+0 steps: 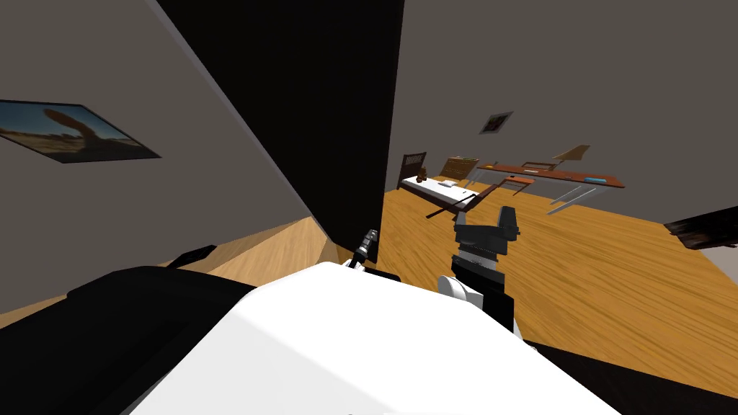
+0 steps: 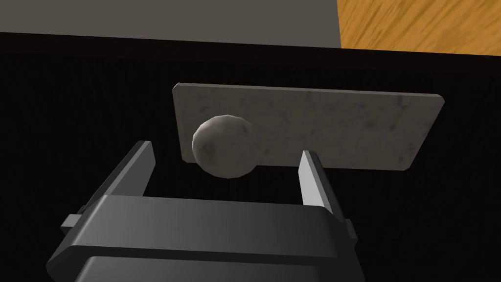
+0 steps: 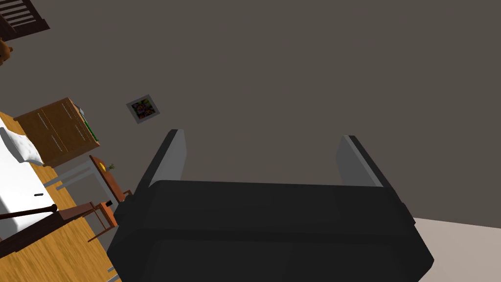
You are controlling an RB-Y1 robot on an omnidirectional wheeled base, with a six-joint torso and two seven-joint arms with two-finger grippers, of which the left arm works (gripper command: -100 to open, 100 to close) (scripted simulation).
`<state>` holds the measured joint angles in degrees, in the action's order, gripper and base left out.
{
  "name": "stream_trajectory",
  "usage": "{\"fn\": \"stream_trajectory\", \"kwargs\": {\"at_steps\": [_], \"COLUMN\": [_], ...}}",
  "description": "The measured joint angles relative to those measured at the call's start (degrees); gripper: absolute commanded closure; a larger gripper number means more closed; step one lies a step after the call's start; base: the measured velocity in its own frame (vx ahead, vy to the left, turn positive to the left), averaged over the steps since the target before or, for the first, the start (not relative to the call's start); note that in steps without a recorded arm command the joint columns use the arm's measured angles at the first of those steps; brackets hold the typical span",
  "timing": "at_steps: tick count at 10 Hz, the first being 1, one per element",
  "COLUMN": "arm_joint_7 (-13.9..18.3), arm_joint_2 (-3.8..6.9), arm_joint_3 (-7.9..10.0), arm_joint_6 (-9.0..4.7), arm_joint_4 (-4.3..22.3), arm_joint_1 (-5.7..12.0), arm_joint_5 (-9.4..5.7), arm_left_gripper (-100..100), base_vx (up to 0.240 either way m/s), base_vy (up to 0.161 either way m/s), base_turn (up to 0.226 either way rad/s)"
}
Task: Push the door open
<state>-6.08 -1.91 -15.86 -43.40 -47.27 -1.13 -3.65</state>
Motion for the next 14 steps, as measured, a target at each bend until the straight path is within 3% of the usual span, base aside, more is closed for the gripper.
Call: {"fn": "stream_trajectory", "kwargs": {"at_steps": [6, 7, 8, 9, 10, 14], "arm_joint_7": [0.1, -0.1, -0.2, -0.2, -0.4, -2.1], "arm_joint_2": [0.00, 0.72, 1.33, 2.14, 3.23, 5.29], "arm_joint_3": [-0.18, -0.05, 0.44, 1.06, 0.69, -0.98], "arm_joint_6": [0.25, 0.77, 0.73, 0.56, 0.43, -0.35], "arm_joint_4": [-0.1, -0.8, 0.0, 0.0, 0.3, 2.8], "arm_joint_1": [-0.09, -0.67, -0.10, 0.06, 0.50, 2.67], "arm_joint_5": [0.14, 0.07, -0.17, -0.47, -1.39, -5.05], "arm_left_gripper": [100, 100, 100, -100, -100, -100], "base_vx": [0.015, 0.201, 0.225, 0.041, -0.093, -0.111], "base_vy": [0.007, -0.019, -0.047, 0.062, 0.122, 0.120], "base_turn": [0.003, 0.112, 0.116, 0.038, -0.023, -0.001]}}
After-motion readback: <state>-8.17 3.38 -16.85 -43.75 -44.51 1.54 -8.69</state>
